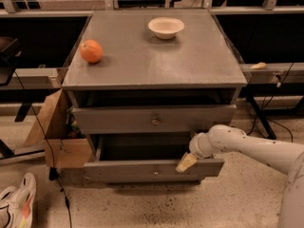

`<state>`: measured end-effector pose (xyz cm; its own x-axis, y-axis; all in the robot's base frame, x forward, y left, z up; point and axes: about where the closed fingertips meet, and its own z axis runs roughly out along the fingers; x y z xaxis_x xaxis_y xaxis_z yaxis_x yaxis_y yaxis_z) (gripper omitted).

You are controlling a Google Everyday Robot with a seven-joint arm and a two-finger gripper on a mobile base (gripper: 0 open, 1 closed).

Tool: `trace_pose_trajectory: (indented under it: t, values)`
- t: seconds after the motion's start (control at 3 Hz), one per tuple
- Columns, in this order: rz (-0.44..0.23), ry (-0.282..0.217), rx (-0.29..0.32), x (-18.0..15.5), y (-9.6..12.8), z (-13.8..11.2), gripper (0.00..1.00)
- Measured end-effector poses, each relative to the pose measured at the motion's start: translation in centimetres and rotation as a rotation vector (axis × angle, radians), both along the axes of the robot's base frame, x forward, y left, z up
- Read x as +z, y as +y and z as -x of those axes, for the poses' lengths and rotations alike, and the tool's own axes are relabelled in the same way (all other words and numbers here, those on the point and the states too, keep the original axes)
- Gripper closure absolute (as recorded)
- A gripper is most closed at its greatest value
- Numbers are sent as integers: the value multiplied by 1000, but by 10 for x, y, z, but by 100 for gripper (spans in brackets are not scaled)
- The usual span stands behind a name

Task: Close middle drawer

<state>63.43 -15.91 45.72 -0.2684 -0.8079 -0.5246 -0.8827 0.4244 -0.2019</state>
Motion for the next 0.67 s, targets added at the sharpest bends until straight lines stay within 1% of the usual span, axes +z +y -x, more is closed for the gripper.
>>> trace_pose_trajectory:
  t: [0.33,0.67]
  values:
    - [-1,-12,59,-1,6,1,0]
    - [-1,2,94,-11,11,8,0]
